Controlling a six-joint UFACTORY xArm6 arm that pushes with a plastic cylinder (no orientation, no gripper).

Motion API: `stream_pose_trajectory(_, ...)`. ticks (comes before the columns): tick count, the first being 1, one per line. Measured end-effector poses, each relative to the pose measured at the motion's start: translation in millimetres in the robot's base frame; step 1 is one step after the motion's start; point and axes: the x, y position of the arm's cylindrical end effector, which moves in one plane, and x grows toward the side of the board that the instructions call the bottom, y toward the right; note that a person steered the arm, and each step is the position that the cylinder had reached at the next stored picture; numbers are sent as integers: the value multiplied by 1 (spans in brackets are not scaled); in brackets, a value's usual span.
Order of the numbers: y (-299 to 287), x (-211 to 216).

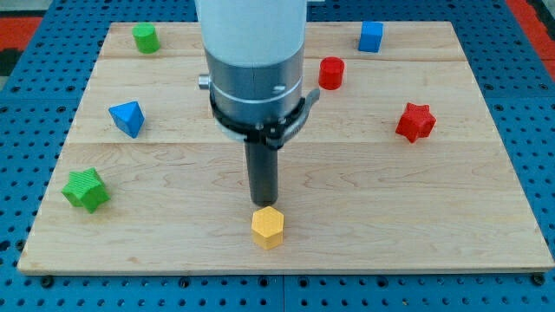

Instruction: Move the red circle to the bottom left of the red star

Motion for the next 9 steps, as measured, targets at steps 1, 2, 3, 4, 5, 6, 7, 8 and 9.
stream_pose_trajectory(1,37,-65)
stream_pose_trajectory(2,103,-85)
stream_pose_trajectory(3,94,-76)
stream_pose_trajectory(4,63,-124)
stream_pose_trajectory(5,24,-139)
stream_pose_trajectory(6,-2,-154)
stream_pose_trajectory(7,-2,-172)
stream_pose_trajectory(8,0,-211)
stream_pose_trajectory(9,4,-243)
